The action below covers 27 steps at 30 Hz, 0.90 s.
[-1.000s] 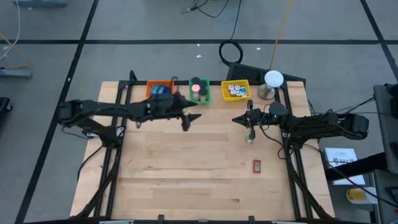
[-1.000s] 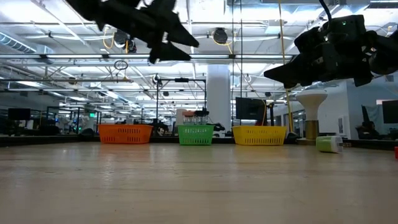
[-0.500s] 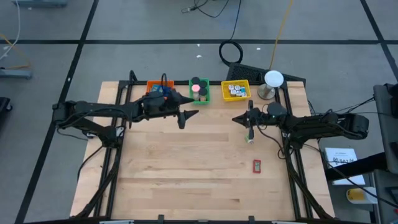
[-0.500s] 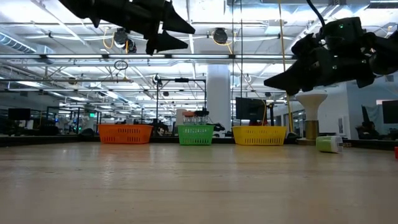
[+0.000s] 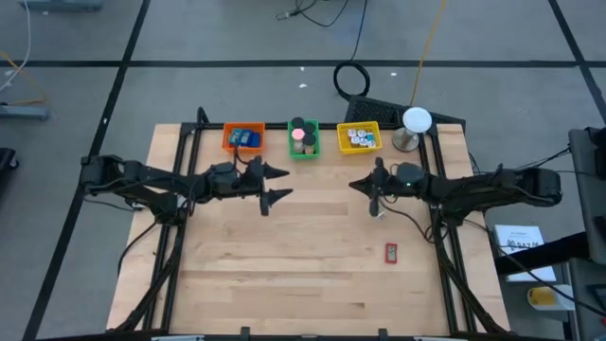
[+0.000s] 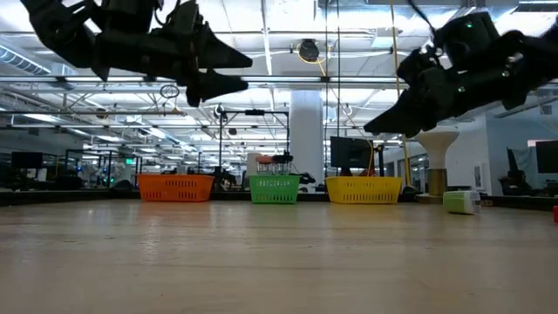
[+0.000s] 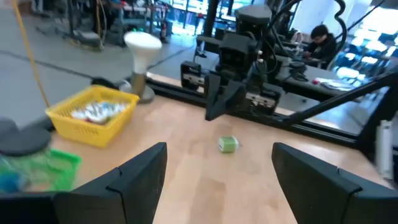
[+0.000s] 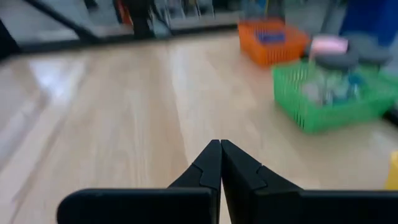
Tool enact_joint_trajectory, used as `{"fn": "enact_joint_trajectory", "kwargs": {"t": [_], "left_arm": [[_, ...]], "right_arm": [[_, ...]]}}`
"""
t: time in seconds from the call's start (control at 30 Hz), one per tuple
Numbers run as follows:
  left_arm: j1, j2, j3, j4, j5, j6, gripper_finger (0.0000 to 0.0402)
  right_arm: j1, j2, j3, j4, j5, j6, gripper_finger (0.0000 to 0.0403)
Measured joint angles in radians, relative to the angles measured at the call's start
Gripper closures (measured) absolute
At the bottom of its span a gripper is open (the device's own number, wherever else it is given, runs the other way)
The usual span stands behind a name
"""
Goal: Pick & Place Office items
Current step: Put the green charger adapter into the yellow bin
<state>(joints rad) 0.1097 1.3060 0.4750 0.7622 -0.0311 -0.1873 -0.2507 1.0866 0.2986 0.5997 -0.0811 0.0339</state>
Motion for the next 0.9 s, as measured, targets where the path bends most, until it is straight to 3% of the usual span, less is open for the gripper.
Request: {"fn": "enact_joint_trajectory", "kwargs": {"t": [0.27,0.5,0.6,0.77,0.83,0.9], "left_arm": [[-0.021,0.000,-0.007,0.035,-0.005,-0.072,0.0107],[-0.023,-0.001,-0.007,0.043,-0.104,-0.194,0.0125],[-0.059,0.005,-0.014,0.032,-0.138,-0.038,0.0177],[-0.130,0.018,-0.068,0.084,-0.328,0.110,0.0312],[-0.139,0.018,-0.099,0.121,-0.328,0.124,0.0370],[-0.136,0.019,-0.123,0.152,-0.299,0.120,0.0389]], "right_arm": [[0.183,0.000,0.219,-0.629,0.333,0.194,0.0403],[0.342,0.000,0.315,-0.957,0.449,0.555,0.0403],[0.406,0.000,0.330,-1.048,0.450,0.714,0.0403],[0.527,0.012,0.367,-1.196,0.448,0.992,0.0403],[0.581,0.039,0.396,-1.265,0.445,1.106,0.0403],[0.628,0.080,0.436,-1.335,0.431,1.198,0.0403]]}}
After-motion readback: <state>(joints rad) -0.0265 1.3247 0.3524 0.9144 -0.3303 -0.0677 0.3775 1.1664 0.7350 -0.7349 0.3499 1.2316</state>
